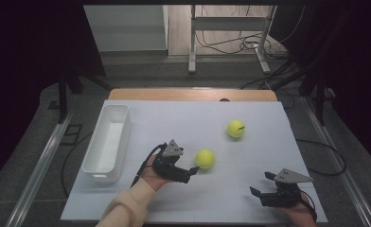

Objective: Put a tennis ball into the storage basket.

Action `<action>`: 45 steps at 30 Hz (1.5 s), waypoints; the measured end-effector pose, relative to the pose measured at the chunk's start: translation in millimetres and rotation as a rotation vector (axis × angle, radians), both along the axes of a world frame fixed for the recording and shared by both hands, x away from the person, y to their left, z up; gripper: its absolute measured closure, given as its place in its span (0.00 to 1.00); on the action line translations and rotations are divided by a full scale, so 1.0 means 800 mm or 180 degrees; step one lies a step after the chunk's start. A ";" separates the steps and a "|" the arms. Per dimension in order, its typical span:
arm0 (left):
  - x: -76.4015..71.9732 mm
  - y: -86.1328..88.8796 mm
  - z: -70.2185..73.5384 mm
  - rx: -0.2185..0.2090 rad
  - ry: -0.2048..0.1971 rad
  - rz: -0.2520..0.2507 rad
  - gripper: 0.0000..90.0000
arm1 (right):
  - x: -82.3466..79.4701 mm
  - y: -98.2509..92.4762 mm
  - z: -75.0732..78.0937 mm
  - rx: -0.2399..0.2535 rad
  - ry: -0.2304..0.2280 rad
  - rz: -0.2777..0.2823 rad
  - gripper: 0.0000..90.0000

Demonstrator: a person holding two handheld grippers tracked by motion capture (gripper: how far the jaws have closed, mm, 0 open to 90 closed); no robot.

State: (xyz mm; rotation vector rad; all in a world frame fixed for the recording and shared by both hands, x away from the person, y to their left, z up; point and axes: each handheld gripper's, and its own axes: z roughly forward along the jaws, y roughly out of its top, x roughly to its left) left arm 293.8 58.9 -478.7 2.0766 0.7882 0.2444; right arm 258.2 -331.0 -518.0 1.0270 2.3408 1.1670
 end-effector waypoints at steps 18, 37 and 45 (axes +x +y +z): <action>0.000 -0.004 -0.002 0.0025 0.0019 -0.0028 0.12 | 0.000 0.000 0.000 -0.0002 0.0006 0.0028 0.17; 0.001 -0.008 -0.010 0.0097 0.0082 -0.0044 0.13 | 0.000 0.001 -0.002 -0.0036 0.0027 0.0081 0.16; 0.002 -0.009 -0.015 0.0163 0.0121 -0.0062 0.13 | -0.001 0.001 -0.002 -0.0054 0.0028 0.0096 0.16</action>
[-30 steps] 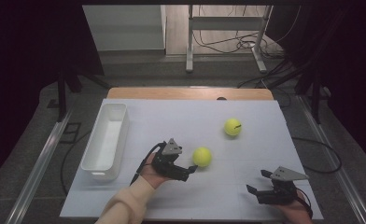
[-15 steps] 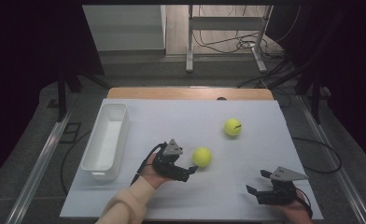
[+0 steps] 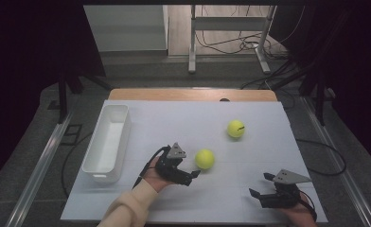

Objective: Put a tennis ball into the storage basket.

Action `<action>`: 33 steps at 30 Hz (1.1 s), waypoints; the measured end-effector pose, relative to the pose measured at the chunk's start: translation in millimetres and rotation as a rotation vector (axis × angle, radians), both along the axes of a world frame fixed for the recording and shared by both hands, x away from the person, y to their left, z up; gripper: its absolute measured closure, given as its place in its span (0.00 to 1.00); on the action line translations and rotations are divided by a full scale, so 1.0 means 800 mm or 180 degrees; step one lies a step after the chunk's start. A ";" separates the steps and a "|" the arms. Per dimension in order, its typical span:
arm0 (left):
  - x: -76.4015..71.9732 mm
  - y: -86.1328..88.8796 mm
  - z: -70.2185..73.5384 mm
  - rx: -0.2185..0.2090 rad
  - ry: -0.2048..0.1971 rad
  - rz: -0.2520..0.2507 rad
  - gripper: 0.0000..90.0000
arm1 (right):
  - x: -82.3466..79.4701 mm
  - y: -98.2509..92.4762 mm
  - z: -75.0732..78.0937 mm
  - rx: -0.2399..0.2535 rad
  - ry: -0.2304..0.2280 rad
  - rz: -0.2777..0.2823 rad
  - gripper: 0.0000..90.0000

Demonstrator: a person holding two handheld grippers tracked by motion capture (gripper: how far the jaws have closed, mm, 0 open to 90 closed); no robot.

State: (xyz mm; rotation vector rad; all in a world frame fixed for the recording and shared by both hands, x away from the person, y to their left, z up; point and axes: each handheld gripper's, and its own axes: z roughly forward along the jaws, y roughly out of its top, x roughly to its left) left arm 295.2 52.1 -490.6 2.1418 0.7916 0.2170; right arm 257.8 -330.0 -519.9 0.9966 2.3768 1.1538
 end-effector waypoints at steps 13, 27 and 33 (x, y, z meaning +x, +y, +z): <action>-0.002 0.006 0.007 -0.0095 -0.0058 0.0041 0.14 | 0.000 0.000 0.000 0.0023 -0.0006 0.0002 0.16; 0.003 -0.006 0.009 -0.0096 -0.0064 -0.0023 0.14 | 0.000 0.000 0.001 0.0015 -0.0002 -0.0002 0.16; 0.007 -0.013 0.008 -0.0085 -0.0049 -0.0048 0.14 | 0.000 0.000 0.001 0.0017 -0.0002 -0.0004 0.16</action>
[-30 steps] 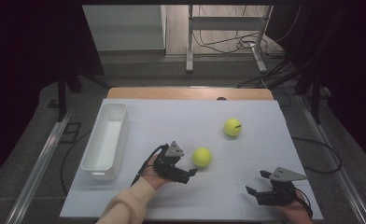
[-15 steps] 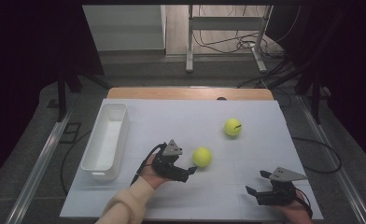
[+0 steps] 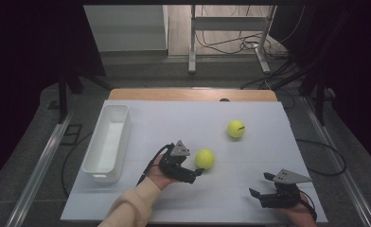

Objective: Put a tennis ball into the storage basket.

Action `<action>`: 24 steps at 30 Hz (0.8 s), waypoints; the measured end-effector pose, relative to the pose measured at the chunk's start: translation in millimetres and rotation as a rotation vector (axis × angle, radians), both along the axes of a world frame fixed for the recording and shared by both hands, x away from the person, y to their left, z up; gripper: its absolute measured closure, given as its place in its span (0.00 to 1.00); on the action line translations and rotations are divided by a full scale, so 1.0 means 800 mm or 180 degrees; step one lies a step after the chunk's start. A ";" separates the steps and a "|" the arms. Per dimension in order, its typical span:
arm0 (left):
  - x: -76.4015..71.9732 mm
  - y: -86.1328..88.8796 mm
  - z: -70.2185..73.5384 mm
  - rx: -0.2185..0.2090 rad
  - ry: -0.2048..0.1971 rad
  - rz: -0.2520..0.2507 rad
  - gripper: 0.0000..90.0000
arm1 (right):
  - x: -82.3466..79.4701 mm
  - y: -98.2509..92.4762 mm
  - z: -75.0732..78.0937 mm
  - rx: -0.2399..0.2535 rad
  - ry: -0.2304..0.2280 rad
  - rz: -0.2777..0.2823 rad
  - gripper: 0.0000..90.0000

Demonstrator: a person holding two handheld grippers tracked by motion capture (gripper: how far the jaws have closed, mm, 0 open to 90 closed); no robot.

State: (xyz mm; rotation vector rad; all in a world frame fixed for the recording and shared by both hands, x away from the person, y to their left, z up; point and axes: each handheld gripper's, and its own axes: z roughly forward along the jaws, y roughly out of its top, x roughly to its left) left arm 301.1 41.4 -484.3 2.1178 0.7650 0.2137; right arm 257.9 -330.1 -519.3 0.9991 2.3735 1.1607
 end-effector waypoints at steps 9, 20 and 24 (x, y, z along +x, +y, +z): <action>0.007 -0.011 -0.001 0.0023 0.0025 -0.0043 0.13 | 0.000 0.000 0.000 0.0001 0.0001 -0.0003 0.16; 0.019 -0.024 -0.008 0.0050 0.0097 -0.0030 0.12 | 0.000 0.000 0.000 0.0001 0.0003 -0.0003 0.16; 0.024 -0.028 -0.011 0.0078 0.0125 -0.0015 0.11 | 0.000 0.000 0.000 0.0005 0.0002 -0.0006 0.16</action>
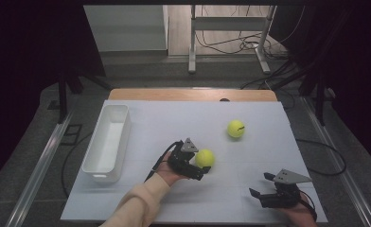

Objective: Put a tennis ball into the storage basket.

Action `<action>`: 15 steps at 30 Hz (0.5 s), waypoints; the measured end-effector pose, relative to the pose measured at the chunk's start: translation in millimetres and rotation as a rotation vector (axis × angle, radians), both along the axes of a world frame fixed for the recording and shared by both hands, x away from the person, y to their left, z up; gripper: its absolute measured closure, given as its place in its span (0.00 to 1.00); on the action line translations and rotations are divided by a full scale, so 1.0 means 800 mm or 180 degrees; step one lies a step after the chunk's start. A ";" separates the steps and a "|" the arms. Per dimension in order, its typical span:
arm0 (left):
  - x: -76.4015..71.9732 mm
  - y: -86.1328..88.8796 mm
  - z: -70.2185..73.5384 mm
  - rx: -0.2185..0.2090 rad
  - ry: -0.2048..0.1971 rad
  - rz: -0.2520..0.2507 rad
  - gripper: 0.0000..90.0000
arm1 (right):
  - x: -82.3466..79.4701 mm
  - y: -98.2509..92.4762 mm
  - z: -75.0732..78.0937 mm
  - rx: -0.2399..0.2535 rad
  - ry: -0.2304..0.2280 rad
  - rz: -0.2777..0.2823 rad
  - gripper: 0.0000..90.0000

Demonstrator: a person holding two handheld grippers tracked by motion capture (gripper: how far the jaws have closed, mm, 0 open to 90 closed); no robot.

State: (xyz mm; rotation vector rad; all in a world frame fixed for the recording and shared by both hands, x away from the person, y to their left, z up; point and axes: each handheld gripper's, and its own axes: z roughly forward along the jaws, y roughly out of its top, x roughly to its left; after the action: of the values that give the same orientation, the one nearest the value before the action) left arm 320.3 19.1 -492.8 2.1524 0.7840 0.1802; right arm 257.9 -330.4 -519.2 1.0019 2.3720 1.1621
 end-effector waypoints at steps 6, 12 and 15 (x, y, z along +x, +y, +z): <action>0.011 -0.007 -0.008 0.0054 0.0080 0.0032 0.09 | 0.000 0.000 0.000 -0.0001 0.0000 -0.0002 0.16; 0.017 -0.016 -0.014 0.0115 0.0116 0.0003 0.08 | 0.000 0.000 0.000 -0.0011 0.0000 -0.0009 0.16; 0.021 -0.024 -0.018 0.0158 0.0138 -0.0015 0.08 | 0.000 -0.001 0.000 -0.0011 -0.0001 -0.0012 0.16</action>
State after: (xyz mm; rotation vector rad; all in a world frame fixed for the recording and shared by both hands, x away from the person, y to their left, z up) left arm 337.3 0.0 -507.3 2.2111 0.8069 0.1526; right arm 257.9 -330.9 -519.2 1.0046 2.3699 1.1562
